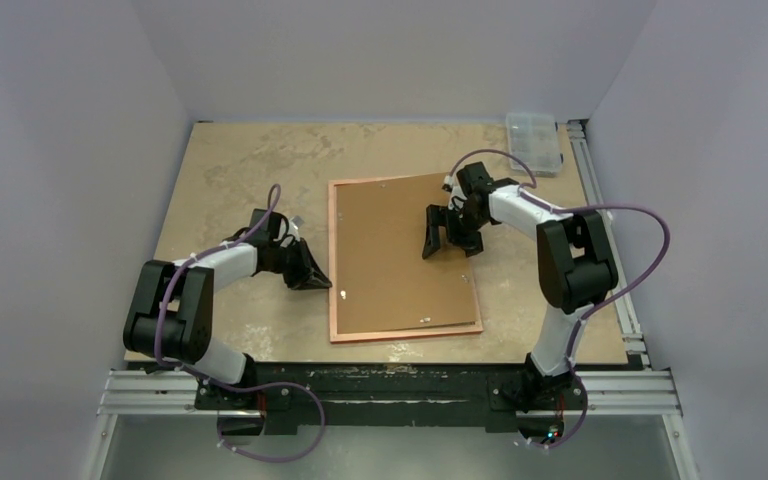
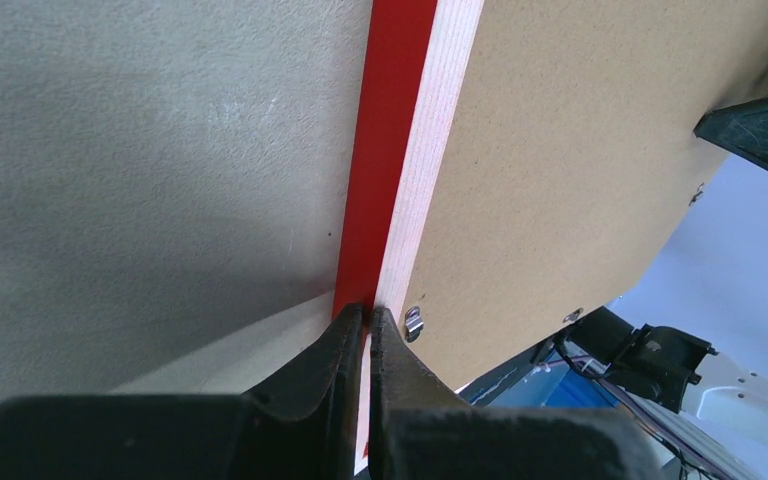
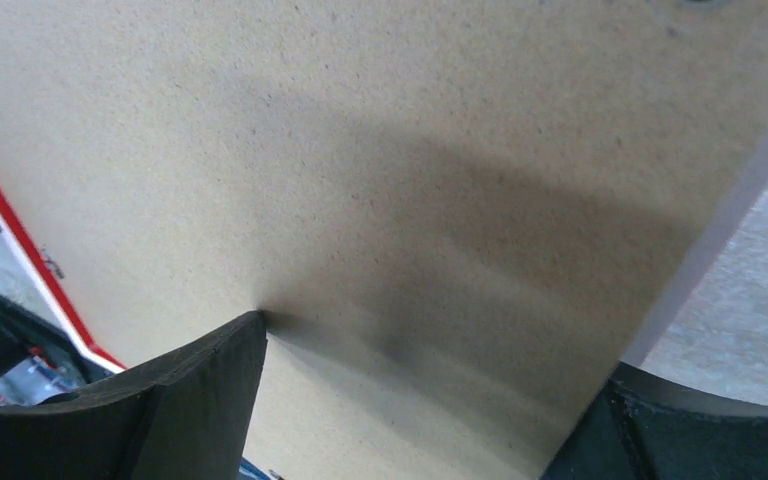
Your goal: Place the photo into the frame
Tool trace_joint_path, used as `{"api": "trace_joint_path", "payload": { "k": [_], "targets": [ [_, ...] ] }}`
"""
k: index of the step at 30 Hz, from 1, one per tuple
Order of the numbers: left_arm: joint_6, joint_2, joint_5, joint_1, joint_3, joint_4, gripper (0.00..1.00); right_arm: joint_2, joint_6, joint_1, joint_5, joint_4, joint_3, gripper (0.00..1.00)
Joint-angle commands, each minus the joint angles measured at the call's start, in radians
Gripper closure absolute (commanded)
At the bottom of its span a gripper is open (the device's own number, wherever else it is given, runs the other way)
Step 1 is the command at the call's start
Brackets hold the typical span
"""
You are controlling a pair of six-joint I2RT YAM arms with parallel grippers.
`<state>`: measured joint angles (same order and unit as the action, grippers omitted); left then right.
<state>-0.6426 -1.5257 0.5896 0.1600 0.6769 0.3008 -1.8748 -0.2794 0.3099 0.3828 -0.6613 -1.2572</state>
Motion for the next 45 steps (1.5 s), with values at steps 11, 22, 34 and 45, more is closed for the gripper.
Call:
{"api": "trace_joint_path", "payload": {
  "k": [11,22,34,45],
  "targets": [
    [0.035,-0.051,-0.115,0.015,-0.007,-0.008,1.00,0.057,0.029,0.051,-0.199,-0.082,-0.073,0.12],
    [0.034,-0.053,-0.116,0.015,-0.004,-0.007,1.00,0.066,0.031,0.111,-0.333,-0.146,-0.127,0.11],
    [0.035,-0.055,-0.115,0.015,-0.005,-0.007,1.00,0.045,0.034,0.159,-0.504,-0.209,-0.139,0.10],
    [0.035,-0.057,-0.114,0.015,-0.005,-0.008,1.00,0.034,0.026,0.159,-0.585,-0.220,-0.129,0.09]
  ]
}}
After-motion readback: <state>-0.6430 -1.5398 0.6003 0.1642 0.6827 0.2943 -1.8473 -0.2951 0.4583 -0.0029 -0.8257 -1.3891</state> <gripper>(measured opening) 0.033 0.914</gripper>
